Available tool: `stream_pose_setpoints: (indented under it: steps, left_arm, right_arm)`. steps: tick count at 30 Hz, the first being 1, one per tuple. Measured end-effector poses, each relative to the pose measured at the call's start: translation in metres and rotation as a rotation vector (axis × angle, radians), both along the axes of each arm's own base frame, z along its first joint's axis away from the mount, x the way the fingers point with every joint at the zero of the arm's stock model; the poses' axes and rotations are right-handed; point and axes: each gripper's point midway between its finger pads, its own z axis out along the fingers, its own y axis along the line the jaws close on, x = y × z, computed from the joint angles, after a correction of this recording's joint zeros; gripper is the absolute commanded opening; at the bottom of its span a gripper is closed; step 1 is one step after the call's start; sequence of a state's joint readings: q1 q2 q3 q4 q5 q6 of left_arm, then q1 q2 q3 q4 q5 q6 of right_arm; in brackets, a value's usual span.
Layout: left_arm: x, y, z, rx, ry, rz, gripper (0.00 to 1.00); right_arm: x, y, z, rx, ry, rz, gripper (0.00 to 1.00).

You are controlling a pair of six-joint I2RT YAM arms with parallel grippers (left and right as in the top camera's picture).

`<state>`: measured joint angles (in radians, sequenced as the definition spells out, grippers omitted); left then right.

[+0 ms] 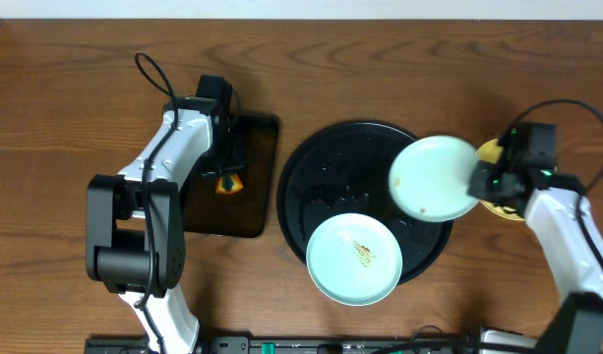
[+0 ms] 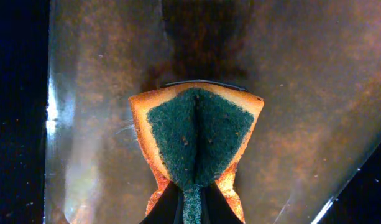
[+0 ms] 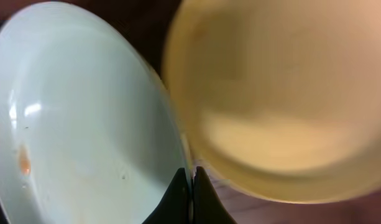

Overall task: Clean dirty plates on tray and stack at the side
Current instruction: 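Set the blue plate onto the yellow plate at the right side, then grip the lower blue plate rim with the right gripper, pull it center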

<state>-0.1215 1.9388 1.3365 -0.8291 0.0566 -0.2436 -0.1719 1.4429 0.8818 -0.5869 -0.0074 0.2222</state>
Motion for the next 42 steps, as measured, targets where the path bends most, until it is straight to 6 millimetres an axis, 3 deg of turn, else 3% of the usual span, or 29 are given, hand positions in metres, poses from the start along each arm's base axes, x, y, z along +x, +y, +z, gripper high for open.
stream_pose_setpoints:
  steps: [4, 13, 14, 15, 16, 17, 21, 27, 32, 37, 42]
  left_arm:
    - [0.0, 0.0, 0.0, 0.0, 0.0, 0.0, 0.08]
    - [0.0, 0.0, 0.0, 0.0, 0.001, 0.0, 0.08]
    - [0.0, 0.0, 0.0, 0.0, 0.0, 0.0, 0.08]
    - [0.0, 0.0, 0.0, 0.0, 0.001, 0.0, 0.08]
    - [0.0, 0.0, 0.0, 0.0, 0.001, 0.0, 0.08]
    - [0.0, 0.0, 0.0, 0.0, 0.0, 0.0, 0.08]
    - [0.0, 0.0, 0.0, 0.0, 0.001, 0.0, 0.08]
    - [0.0, 0.0, 0.0, 0.0, 0.001, 0.0, 0.08]
    - [0.0, 0.0, 0.0, 0.0, 0.001, 0.0, 0.08]
    - [0.0, 0.0, 0.0, 0.0, 0.0, 0.0, 0.08]
    - [0.0, 0.0, 0.0, -0.001, 0.001, 0.0, 0.08]
  right_arm:
    - [-0.002, -0.037, 0.019, -0.044, -0.059, -0.144, 0.01]
    - [-0.028, -0.103, 0.024, -0.133, -0.047, -0.426, 0.01]
    - [-0.029, -0.108, 0.025, -0.141, -0.051, -0.448, 0.06]
    - [-0.03, -0.112, 0.025, -0.146, -0.056, -0.467, 0.19]
    - [-0.031, -0.116, 0.026, -0.148, -0.063, -0.484, 0.39]
    - [-0.031, -0.119, 0.027, -0.153, -0.07, -0.496, 0.49]
    - [-0.019, -0.117, 0.032, -0.127, -0.12, -0.469, 0.48]
    - [-0.001, -0.079, 0.03, 0.039, -0.155, -0.294, 0.46]
    - [0.005, -0.009, 0.026, 0.2, -0.119, -0.051, 0.47]
    - [-0.01, 0.071, 0.021, 0.297, -0.025, 0.219, 0.52]
    - [-0.036, 0.128, 0.015, 0.31, 0.071, 0.433, 0.53]
